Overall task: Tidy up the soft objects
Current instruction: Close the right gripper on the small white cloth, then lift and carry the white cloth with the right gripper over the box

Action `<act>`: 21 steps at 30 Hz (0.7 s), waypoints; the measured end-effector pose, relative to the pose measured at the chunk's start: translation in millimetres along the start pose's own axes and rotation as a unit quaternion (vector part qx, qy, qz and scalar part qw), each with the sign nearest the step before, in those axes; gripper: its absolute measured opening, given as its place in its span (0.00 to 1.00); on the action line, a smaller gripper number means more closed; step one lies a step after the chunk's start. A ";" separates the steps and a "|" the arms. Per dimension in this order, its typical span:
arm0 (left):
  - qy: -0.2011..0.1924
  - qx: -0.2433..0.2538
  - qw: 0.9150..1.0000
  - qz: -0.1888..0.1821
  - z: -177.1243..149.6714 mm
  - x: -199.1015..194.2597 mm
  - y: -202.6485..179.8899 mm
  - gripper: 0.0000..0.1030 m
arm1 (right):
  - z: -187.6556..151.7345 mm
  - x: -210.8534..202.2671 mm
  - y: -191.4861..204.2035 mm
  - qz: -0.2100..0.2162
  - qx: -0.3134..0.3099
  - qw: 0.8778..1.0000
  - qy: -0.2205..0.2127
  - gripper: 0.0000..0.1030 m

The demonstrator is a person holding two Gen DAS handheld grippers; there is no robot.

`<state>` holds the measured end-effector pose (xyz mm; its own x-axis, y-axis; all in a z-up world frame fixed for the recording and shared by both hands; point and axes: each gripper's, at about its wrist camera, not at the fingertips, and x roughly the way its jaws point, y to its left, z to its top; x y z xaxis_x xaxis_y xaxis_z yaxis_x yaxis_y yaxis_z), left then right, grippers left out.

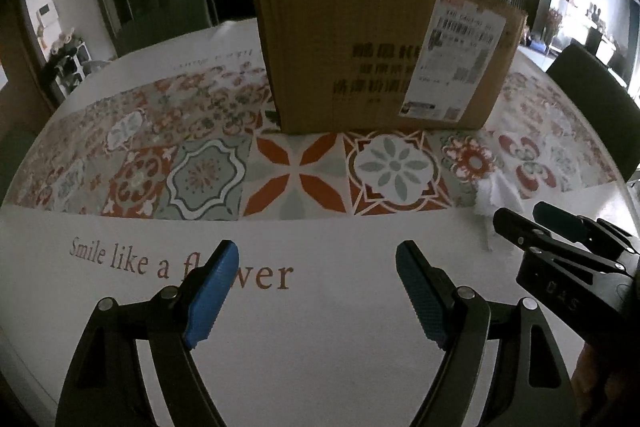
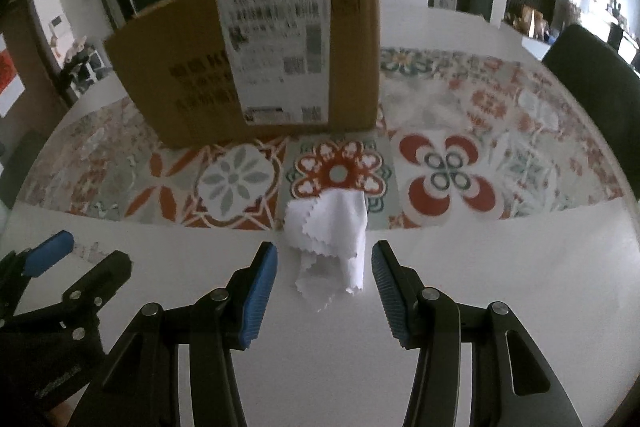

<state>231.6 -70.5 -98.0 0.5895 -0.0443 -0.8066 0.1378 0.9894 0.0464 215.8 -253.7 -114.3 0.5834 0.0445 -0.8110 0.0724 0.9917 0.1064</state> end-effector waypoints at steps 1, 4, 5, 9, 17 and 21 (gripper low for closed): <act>0.003 -0.001 1.000 0.001 -0.3 2.1 0.6 0.79 | -0.5 2.5 0.3 0.000 0.000 1.000 0.002 0.49; 0.010 -0.002 1.000 0.005 1.2 9.0 1.7 0.79 | 0.6 13.9 1.6 -0.003 -0.003 1.000 0.011 0.49; 0.010 -0.002 1.000 0.006 1.8 10.5 1.9 0.79 | 1.4 17.9 2.1 -0.006 -0.004 1.000 0.014 0.49; 0.014 -0.001 1.000 0.011 5.7 16.5 1.9 0.79 | 4.5 27.6 3.3 -0.009 -0.009 1.000 0.018 0.48; 0.018 -0.004 1.000 0.011 9.3 22.1 1.6 0.79 | 9.6 36.5 5.8 -0.020 -0.024 0.999 0.017 0.27; 0.016 -0.003 1.000 0.007 10.3 21.0 0.1 0.79 | 10.5 34.8 2.6 -0.007 -0.018 1.000 0.015 0.14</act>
<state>252.2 -72.7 -108.9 0.5648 -0.0257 -0.8248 0.1252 0.9906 0.0549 244.7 -250.9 -136.2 0.5582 0.0327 -0.8291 0.0508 0.9960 0.0735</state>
